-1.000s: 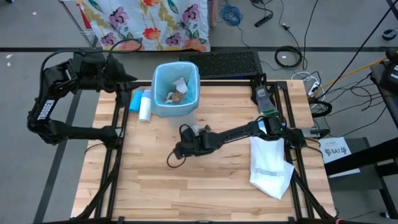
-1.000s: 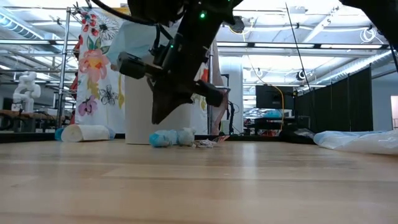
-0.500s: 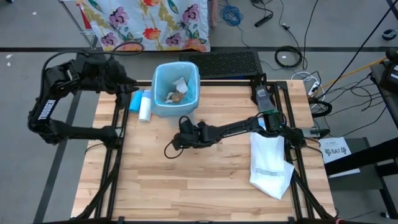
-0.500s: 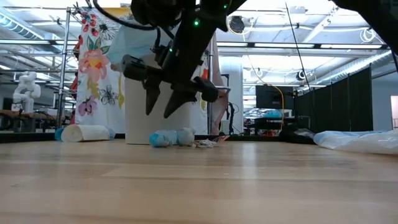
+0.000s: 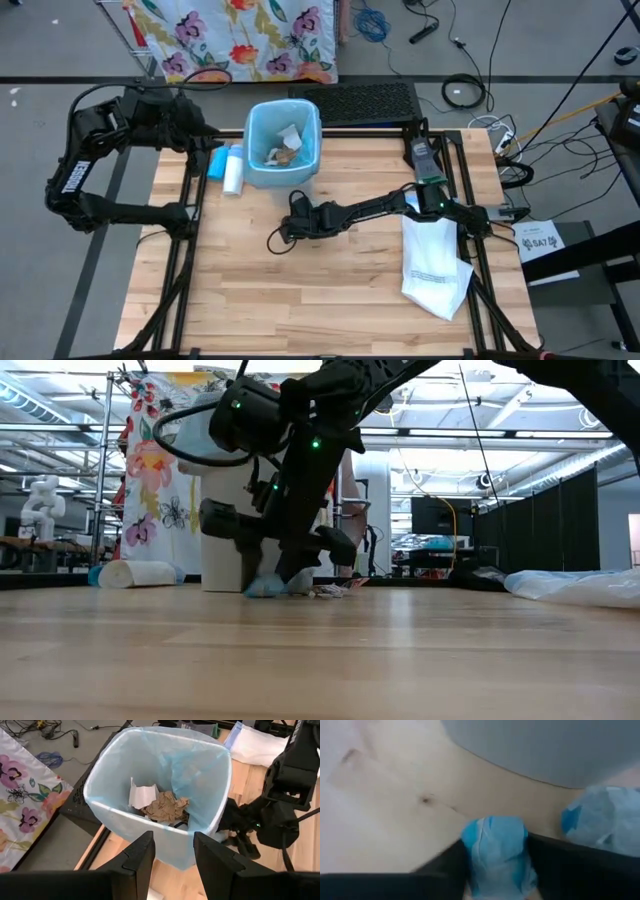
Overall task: Place trash/remove bag and relplace
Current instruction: Put the blue trash bag into the white trash bin
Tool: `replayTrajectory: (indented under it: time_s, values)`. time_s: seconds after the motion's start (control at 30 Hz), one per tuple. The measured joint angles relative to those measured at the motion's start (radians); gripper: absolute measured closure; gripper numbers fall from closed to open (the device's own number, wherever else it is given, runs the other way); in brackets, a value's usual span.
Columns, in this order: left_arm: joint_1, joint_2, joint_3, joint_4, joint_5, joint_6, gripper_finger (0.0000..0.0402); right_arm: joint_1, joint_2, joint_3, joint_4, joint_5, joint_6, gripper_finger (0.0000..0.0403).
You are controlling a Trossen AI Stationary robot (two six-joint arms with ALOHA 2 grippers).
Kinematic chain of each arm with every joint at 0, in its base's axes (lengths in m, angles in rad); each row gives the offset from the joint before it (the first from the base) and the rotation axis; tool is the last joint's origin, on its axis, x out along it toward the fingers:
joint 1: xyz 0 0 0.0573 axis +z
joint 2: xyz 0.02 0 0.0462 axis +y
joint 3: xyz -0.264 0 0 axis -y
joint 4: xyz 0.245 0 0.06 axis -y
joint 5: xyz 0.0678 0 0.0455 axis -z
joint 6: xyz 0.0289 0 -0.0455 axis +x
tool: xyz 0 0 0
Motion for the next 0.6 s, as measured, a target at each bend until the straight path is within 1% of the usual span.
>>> replayTrajectory:
  time_s: [0.07,0.1,0.13,0.27,0.33,0.47,0.6]
  values:
    - [0.000,0.007,0.000,0.000,0.000,0.000,0.0259,0.006,-0.003,0.000,-0.010,0.001,-0.022,0.0326]
    - [0.000,0.011,0.000,0.001,0.000,0.001,0.0259,0.008,-0.008,0.000,-0.012,-0.017,-0.037,0.0359]
    - [0.000,0.018,0.000,0.001,0.000,0.001,0.0259,0.011,-0.014,0.000,-0.014,-0.046,-0.050,0.0372]
    - [0.000,0.040,0.000,0.008,0.000,0.002,0.0259,0.016,-0.059,-0.006,-0.096,-0.139,-0.053,0.0372]
    - [0.000,0.051,0.000,0.010,0.000,0.002,0.0259,0.023,-0.097,-0.010,-0.164,-0.147,-0.056,0.0372]
    - [0.000,0.073,0.000,0.048,0.000,0.002,0.0259,0.040,-0.219,-0.006,-0.296,-0.126,-0.032,0.0372]
    - [0.000,0.095,0.000,0.098,0.002,0.013,0.0259,0.061,-0.328,-0.006,-0.449,-0.043,0.039,0.0376]
